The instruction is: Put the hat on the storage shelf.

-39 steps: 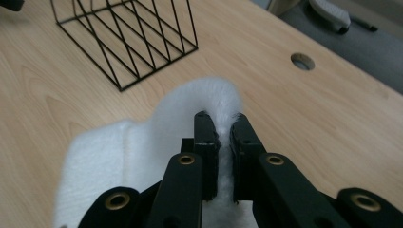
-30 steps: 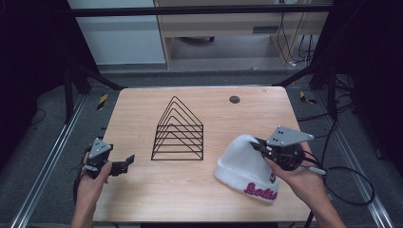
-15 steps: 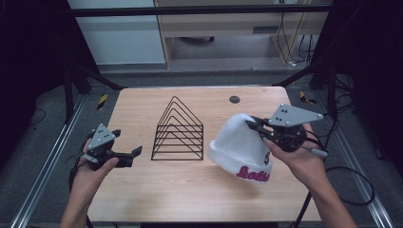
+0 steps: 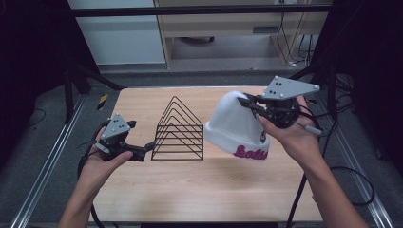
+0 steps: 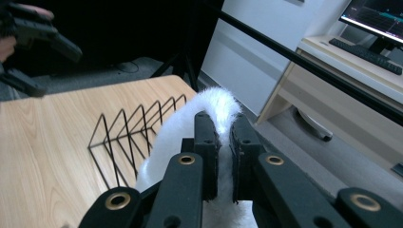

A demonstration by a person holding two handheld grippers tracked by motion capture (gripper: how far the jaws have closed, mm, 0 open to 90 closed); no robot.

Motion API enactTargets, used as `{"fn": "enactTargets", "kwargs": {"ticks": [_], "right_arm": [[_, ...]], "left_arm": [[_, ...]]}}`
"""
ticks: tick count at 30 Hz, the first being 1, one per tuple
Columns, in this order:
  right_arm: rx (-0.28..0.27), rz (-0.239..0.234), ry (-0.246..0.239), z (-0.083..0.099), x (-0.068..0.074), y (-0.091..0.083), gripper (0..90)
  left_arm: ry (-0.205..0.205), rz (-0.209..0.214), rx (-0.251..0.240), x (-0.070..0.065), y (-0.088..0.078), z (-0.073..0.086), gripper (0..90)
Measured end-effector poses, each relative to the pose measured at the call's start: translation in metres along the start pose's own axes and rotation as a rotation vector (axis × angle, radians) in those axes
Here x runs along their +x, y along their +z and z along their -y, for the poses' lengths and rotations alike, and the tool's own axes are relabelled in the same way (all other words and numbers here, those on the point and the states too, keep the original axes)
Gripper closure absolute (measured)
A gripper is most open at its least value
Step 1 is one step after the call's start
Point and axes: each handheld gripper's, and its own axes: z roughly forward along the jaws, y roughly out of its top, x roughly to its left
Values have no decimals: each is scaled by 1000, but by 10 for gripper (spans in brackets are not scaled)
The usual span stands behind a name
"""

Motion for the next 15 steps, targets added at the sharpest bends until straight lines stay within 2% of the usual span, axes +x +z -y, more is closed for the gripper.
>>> {"fn": "enactTargets", "kwargs": {"ticks": [1, 5, 8, 10, 15], "right_arm": [[-6, -1, 1, -4, -2, 1, 844], [-30, -12, 5, -15, -6, 6, 844], [-52, -18, -5, -32, -9, 14, 843], [-58, -19, -6, -35, -10, 16, 843], [-98, -42, -19, -64, -11, 30, 843]], "left_arm": [[9, 24, 2, 2, 2, -6, 82], [16, 31, 6, 3, 6, -15, 94], [29, 39, 0, 3, 10, -27, 98], [36, 42, -1, 3, 12, -30, 98], [46, 72, -16, 2, 20, -47, 98]]}}
